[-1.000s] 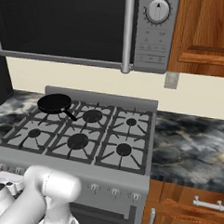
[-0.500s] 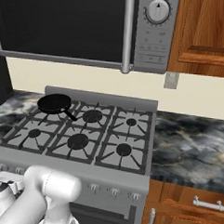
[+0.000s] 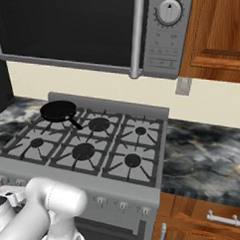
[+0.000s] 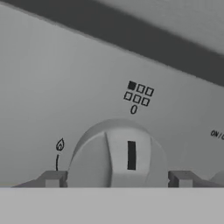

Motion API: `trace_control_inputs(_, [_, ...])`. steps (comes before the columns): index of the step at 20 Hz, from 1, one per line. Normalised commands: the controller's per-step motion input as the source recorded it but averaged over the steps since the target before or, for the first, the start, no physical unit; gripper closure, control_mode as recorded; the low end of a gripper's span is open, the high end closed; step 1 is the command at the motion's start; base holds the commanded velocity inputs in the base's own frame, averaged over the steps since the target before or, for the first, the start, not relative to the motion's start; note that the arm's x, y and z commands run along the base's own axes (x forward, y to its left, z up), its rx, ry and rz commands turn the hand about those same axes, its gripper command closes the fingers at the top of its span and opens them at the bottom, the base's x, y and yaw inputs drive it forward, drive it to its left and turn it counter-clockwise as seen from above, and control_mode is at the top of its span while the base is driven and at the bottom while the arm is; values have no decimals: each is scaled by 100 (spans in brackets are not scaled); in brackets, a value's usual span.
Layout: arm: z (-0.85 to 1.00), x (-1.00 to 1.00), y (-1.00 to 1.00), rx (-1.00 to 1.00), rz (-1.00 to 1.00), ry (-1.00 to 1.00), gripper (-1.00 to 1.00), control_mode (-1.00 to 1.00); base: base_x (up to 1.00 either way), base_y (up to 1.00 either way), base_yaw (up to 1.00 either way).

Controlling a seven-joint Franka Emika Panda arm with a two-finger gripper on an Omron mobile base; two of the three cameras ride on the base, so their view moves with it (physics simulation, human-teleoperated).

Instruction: Turn on the rear left burner of the stove.

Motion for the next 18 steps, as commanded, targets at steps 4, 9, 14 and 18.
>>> trace_control_inputs(4, [-7, 0, 3, -48, 4, 2, 100, -100, 0, 0, 0])
trace_control_inputs(9, [-11, 0, 19, -58, 6, 14, 100, -100, 0, 0, 0])
trace_control_inputs(14, [-22, 0, 24, -62, 11, 25, 100, -100, 0, 0, 0])
trace_control_inputs(18, [-29, 0, 19, -50, 14, 19, 100, -100, 0, 0, 0])
